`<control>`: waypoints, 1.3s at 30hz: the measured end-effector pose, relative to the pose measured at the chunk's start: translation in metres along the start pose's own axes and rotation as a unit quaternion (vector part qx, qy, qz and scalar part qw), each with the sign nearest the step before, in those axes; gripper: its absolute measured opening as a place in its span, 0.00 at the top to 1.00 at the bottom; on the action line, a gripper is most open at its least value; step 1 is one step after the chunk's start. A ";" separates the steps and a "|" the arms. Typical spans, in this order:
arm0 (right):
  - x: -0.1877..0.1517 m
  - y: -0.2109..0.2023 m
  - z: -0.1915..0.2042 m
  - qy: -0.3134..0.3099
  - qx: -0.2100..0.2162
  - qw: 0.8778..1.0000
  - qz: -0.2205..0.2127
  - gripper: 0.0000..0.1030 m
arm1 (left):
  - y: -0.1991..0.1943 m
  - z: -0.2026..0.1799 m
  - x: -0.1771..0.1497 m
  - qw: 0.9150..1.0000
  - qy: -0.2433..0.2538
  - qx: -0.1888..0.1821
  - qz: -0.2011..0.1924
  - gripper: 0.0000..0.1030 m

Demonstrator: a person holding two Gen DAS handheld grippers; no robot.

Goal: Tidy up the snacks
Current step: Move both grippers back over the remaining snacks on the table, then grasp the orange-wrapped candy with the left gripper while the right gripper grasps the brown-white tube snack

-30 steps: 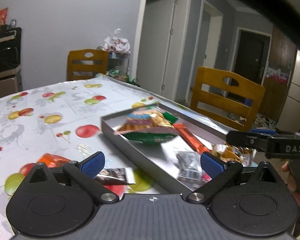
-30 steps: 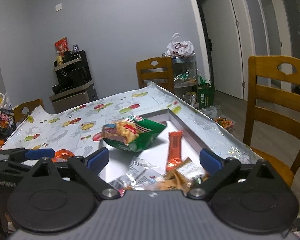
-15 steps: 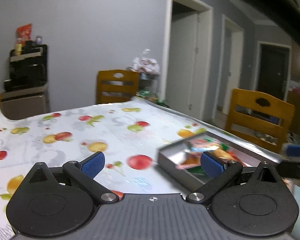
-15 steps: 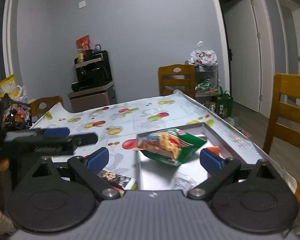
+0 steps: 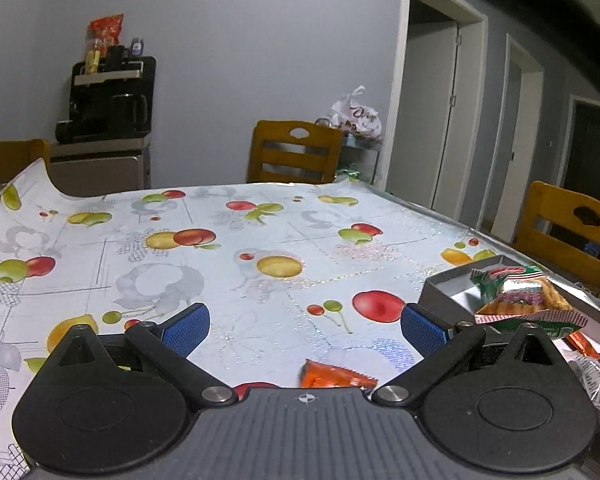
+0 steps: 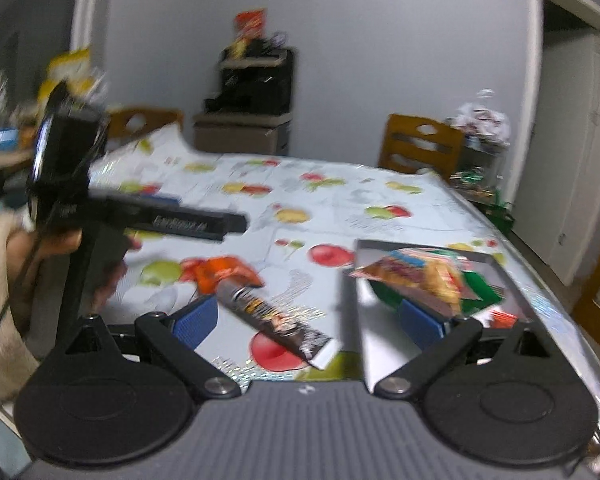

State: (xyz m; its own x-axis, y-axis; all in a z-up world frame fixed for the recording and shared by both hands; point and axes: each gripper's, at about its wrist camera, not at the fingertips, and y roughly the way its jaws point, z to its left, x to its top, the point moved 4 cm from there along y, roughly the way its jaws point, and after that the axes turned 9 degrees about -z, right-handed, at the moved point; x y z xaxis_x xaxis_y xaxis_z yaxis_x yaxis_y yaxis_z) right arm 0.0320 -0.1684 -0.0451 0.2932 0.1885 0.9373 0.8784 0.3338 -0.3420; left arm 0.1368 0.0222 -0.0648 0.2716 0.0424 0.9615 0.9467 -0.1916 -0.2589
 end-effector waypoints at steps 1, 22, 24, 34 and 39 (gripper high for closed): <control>-0.001 0.008 0.004 -0.010 0.005 1.000 0.008 0.04 | 0.002 0.002 -0.001 1.000 0.000 -0.002 0.002 0.00; -0.021 0.132 0.034 -0.048 0.055 0.991 0.112 0.15 | 0.017 0.006 -0.019 0.999 -0.011 -0.021 0.048 0.00; -0.021 0.134 0.029 -0.010 0.073 0.990 0.122 0.30 | 0.018 0.006 -0.020 0.998 -0.010 -0.022 0.051 0.00; -0.024 0.111 0.029 -0.004 0.068 0.989 0.128 0.72 | 0.021 0.004 -0.023 0.998 -0.007 -0.028 0.062 0.00; -0.031 0.084 0.031 0.002 0.074 0.988 0.137 0.74 | 0.025 0.001 -0.025 0.996 -0.001 -0.038 0.076 0.01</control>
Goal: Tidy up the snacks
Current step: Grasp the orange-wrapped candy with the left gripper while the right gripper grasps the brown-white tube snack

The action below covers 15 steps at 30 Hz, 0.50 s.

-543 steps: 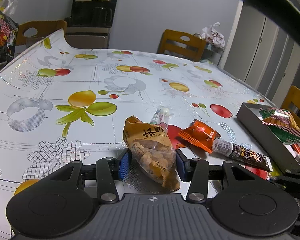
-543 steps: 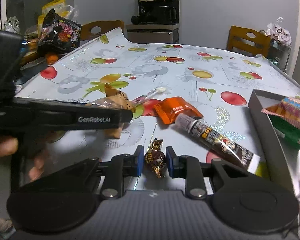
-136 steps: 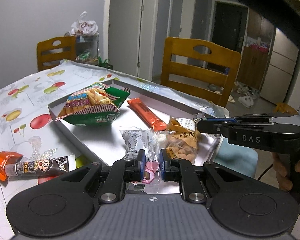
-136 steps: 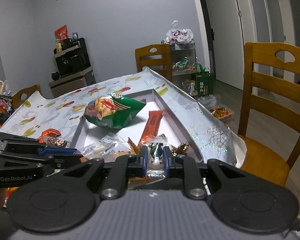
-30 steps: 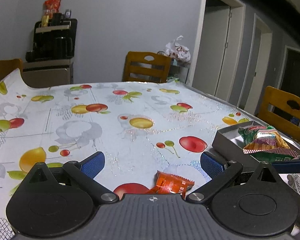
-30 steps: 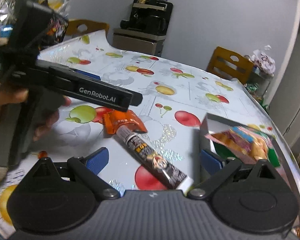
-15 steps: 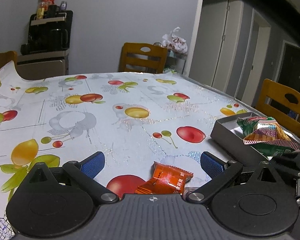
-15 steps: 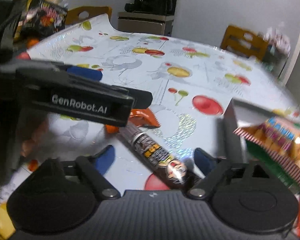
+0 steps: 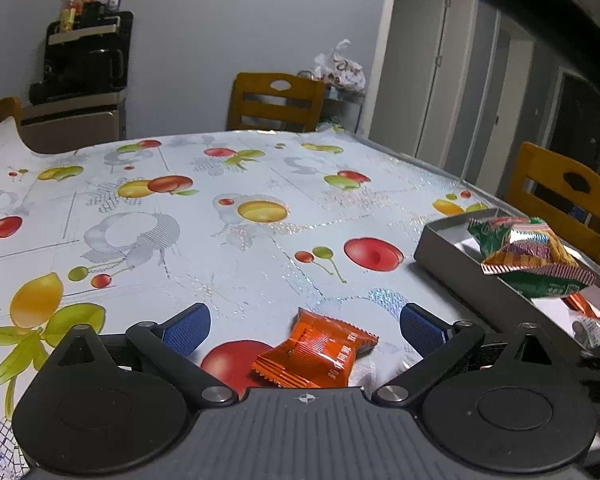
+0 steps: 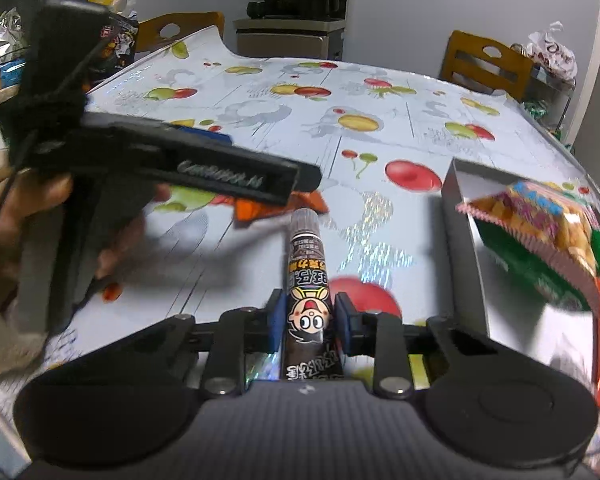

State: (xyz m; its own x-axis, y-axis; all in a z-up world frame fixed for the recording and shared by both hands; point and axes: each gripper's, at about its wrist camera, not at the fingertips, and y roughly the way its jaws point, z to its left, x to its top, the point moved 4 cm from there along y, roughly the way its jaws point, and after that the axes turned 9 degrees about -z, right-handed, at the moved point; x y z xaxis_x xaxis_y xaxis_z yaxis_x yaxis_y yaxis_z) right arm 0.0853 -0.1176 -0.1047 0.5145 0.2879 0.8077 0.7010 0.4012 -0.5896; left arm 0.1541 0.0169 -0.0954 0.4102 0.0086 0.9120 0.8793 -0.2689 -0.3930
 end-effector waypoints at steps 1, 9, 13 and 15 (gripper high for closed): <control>-0.003 -0.004 0.002 0.001 0.003 1.000 0.002 0.74 | 0.002 -0.001 -0.001 1.000 0.004 -0.002 0.006 0.01; -0.011 -0.018 0.014 -0.004 0.012 1.000 0.004 0.68 | 0.012 -0.008 -0.009 0.999 0.018 -0.013 0.048 0.19; -0.009 -0.015 0.017 -0.010 0.011 1.000 0.002 0.47 | 0.011 -0.007 -0.009 0.999 0.017 -0.009 0.047 0.24; -0.009 -0.012 0.019 -0.013 0.010 1.000 0.000 0.42 | 0.010 -0.008 -0.010 0.999 0.022 -0.009 0.048 0.27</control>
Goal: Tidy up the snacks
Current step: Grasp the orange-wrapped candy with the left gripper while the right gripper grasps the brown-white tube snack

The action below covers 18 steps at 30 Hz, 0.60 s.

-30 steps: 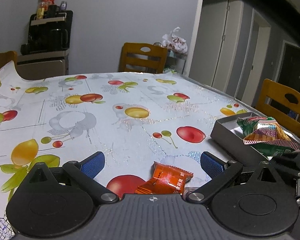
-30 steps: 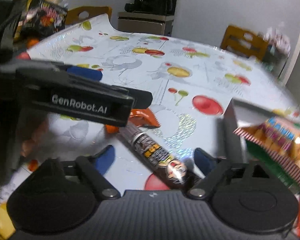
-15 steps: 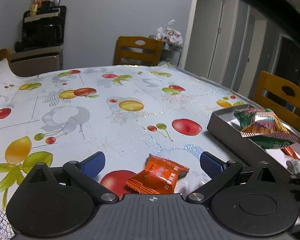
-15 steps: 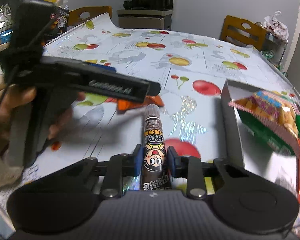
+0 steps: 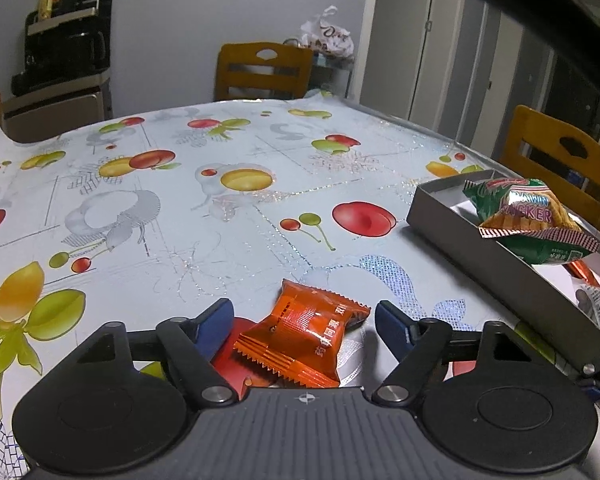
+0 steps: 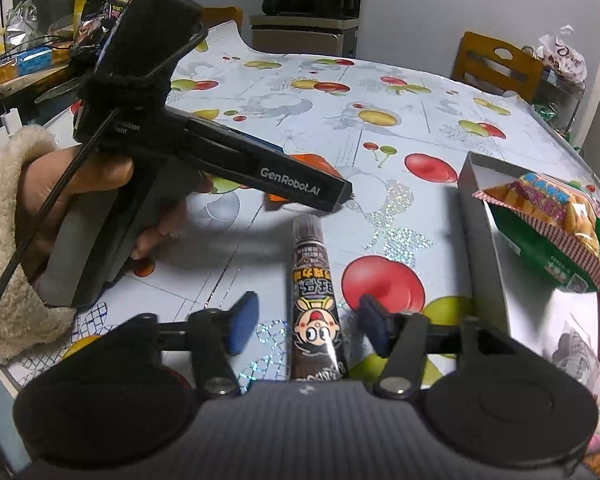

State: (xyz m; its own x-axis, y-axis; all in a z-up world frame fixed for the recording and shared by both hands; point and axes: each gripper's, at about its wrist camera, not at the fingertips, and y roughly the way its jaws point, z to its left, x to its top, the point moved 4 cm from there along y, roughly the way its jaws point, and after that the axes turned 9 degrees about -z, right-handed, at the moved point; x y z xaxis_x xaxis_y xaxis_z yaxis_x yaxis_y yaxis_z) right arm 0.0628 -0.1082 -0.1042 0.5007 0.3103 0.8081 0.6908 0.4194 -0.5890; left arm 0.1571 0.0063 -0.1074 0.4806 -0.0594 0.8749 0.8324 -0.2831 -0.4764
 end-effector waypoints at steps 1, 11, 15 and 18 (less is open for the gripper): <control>0.000 0.001 0.001 -0.001 0.001 1.000 -0.001 0.40 | 0.000 -0.001 0.000 1.000 0.004 -0.001 0.001 0.27; 0.005 0.013 0.002 0.011 -0.007 1.000 -0.007 0.38 | -0.002 -0.003 0.000 1.000 0.015 -0.006 -0.002 0.49; 0.003 0.012 0.004 0.007 -0.010 1.000 -0.015 0.38 | -0.002 -0.004 0.000 1.000 0.017 -0.008 -0.002 0.51; 0.000 0.010 0.004 0.020 -0.016 0.999 -0.022 0.42 | -0.003 -0.005 -0.001 1.000 0.021 -0.011 -0.003 0.52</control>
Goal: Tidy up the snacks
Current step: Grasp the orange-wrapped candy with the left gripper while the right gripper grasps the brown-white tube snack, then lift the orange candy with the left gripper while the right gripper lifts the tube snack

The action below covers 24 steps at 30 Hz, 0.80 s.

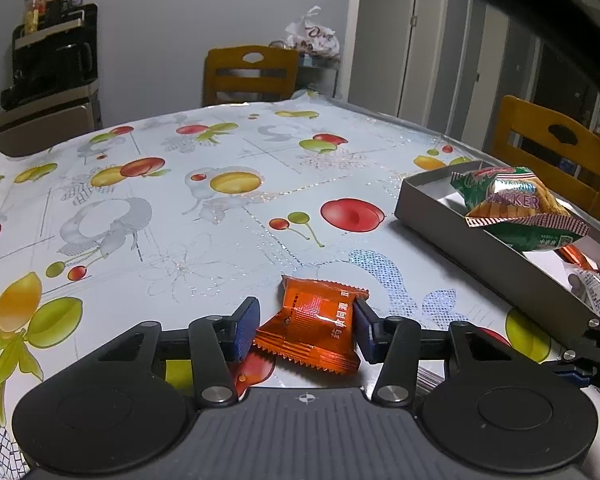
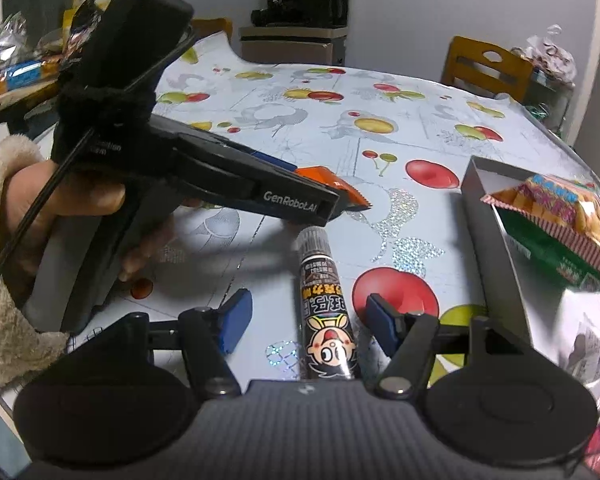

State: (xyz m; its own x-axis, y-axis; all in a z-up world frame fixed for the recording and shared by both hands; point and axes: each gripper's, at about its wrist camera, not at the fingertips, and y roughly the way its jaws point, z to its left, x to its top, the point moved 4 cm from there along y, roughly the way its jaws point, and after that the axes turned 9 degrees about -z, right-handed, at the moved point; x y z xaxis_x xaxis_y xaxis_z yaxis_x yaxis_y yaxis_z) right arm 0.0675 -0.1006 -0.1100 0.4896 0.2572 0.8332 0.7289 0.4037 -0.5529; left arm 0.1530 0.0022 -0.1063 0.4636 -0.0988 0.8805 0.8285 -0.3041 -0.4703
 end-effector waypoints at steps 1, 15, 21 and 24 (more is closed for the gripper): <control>-0.001 -0.001 0.001 -0.001 -0.001 1.000 -0.004 0.46 | 0.000 0.000 0.000 1.000 0.000 0.000 -0.001 0.52; -0.015 -0.024 0.013 -0.017 -0.005 1.000 -0.022 0.76 | -0.003 0.001 -0.002 1.000 0.004 -0.001 0.000 0.57; -0.027 -0.043 0.014 -0.015 0.008 0.999 -0.030 0.76 | -0.005 -0.007 -0.003 0.999 0.022 0.024 0.004 0.57; -0.031 -0.049 0.013 -0.015 0.013 0.999 -0.038 0.76 | -0.013 -0.013 -0.007 0.999 0.022 0.029 0.004 0.58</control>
State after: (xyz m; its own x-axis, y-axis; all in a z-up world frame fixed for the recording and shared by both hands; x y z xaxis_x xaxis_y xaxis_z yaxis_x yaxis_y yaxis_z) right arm 0.0108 -0.1167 -0.1088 0.4195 0.2506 0.8725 0.7497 0.4462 -0.4887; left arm 0.1346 -0.0055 -0.1059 0.4565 -0.1435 0.8781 0.8422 -0.2486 -0.4785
